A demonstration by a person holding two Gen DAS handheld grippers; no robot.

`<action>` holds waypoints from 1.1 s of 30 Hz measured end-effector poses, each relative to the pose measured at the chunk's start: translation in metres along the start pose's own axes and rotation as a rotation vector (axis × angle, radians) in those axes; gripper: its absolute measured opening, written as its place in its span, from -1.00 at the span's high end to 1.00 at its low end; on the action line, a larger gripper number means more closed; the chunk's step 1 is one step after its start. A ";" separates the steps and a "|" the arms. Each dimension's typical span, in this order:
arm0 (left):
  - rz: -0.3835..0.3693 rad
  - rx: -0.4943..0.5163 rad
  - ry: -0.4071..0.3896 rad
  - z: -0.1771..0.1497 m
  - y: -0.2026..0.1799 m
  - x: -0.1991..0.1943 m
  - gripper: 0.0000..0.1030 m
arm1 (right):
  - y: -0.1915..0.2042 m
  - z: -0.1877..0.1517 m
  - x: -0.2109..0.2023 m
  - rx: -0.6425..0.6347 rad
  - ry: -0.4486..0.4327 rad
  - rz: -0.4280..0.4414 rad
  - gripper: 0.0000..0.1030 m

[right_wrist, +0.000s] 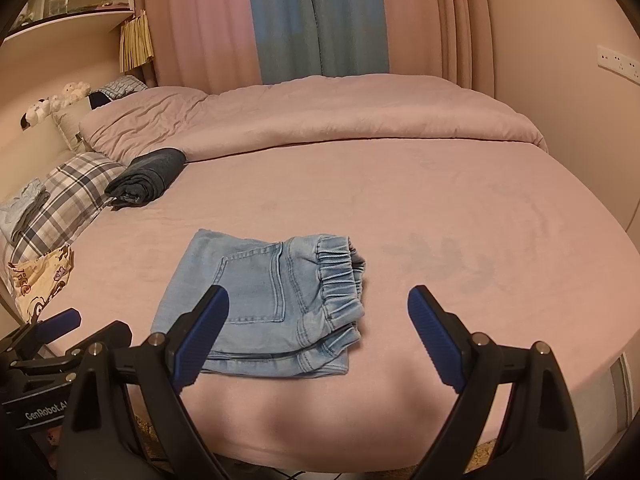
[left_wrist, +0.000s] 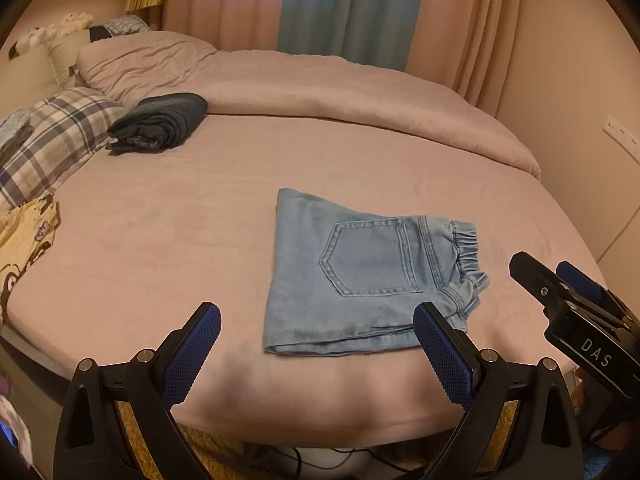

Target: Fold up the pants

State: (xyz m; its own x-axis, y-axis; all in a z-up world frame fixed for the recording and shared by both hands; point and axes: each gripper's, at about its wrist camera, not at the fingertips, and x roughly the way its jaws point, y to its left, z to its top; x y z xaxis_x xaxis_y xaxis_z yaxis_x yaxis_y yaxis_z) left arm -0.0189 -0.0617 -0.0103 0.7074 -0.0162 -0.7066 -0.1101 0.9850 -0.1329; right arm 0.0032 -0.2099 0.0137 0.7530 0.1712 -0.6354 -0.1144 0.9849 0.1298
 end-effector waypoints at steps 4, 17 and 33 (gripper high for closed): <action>0.004 -0.001 0.002 0.000 0.002 -0.002 -0.88 | 0.002 0.000 0.000 -0.008 -0.001 -0.005 -0.78; -0.005 0.013 0.009 0.002 0.005 -0.002 -0.88 | 0.010 -0.001 -0.001 -0.021 -0.001 -0.019 -0.78; -0.006 0.013 0.011 0.003 0.007 0.000 -0.88 | 0.012 -0.003 0.001 -0.021 0.002 -0.024 -0.78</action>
State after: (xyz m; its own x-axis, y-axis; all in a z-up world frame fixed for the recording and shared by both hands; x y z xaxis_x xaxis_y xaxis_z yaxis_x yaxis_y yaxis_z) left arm -0.0174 -0.0538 -0.0087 0.7001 -0.0240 -0.7137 -0.0970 0.9870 -0.1284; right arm 0.0005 -0.1982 0.0129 0.7543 0.1472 -0.6399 -0.1099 0.9891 0.0979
